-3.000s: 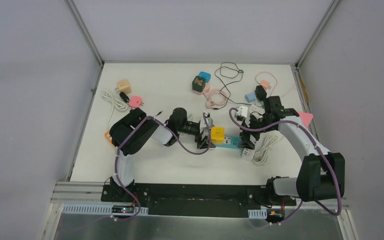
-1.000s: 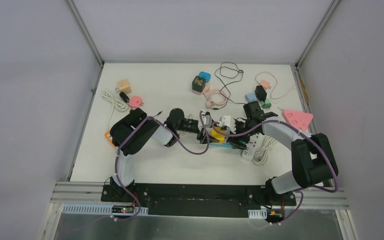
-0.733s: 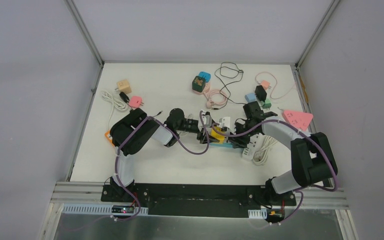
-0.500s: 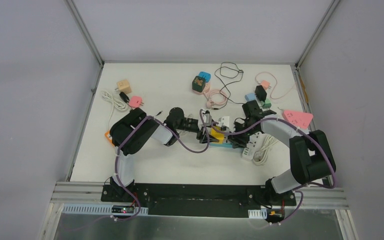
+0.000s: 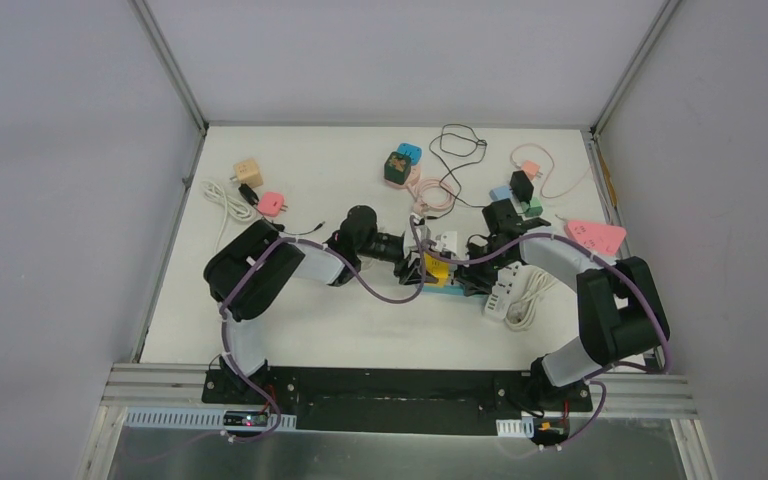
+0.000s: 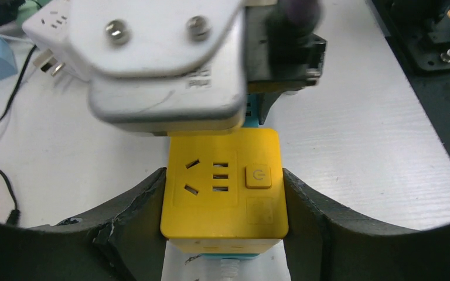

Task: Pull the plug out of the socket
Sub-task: Remove the plug from the socket.

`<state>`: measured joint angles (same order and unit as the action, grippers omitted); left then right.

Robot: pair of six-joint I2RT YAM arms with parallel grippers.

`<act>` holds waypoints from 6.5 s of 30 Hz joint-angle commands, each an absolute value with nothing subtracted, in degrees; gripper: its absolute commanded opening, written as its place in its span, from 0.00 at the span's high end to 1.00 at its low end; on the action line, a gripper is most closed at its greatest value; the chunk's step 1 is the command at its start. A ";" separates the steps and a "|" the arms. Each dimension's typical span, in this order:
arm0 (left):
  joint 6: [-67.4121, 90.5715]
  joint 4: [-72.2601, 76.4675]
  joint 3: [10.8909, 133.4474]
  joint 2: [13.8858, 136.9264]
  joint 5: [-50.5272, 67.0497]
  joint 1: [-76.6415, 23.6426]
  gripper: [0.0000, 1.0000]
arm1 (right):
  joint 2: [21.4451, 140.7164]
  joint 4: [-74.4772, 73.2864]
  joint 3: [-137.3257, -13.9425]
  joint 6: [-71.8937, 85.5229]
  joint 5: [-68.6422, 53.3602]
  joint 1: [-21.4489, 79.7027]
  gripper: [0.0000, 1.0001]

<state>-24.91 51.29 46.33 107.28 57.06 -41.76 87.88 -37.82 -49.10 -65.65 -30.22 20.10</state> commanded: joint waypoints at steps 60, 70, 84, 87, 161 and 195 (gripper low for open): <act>-3.22 46.46 53.20 109.31 59.70 -37.81 1.00 | 91.03 -39.99 -51.15 -63.83 -28.12 20.54 1.00; -19.65 52.63 44.52 106.53 48.04 -39.37 1.00 | 91.18 -39.99 -51.15 -63.68 -28.04 20.64 1.00; -4.39 49.68 51.01 108.61 53.84 -37.87 1.00 | 91.60 -39.63 -51.24 -63.13 -27.68 20.65 1.00; -0.30 54.03 51.28 109.81 56.04 -37.13 1.00 | 91.75 -39.62 -51.24 -63.11 -27.53 20.65 1.00; -8.35 75.45 38.75 104.10 47.89 -42.18 1.00 | 95.05 -39.42 -51.77 -61.96 -25.33 20.98 1.00; 14.49 78.66 45.39 105.75 55.09 -39.96 1.00 | 95.19 -39.04 -51.53 -62.40 -23.27 21.46 1.00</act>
